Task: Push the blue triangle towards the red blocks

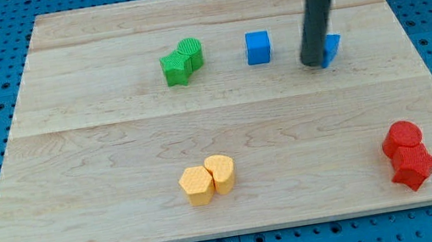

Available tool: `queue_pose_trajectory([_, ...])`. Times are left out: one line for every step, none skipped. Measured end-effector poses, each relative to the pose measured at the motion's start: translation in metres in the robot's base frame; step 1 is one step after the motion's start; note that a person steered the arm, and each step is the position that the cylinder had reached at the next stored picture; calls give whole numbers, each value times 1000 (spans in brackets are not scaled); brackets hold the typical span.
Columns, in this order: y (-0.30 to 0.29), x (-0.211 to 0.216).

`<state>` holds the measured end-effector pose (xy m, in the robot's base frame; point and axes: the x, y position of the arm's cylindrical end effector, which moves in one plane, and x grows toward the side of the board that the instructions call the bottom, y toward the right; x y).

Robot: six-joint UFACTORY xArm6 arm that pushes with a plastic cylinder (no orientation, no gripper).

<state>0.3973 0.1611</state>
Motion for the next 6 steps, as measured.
queue_pose_trajectory([6,-23])
queue_pose_trajectory([6,-49])
queue_pose_trajectory([3,-74])
queue_pose_trajectory([11,-102])
queue_pose_trajectory([38,-70])
queue_pose_trajectory([32,-8])
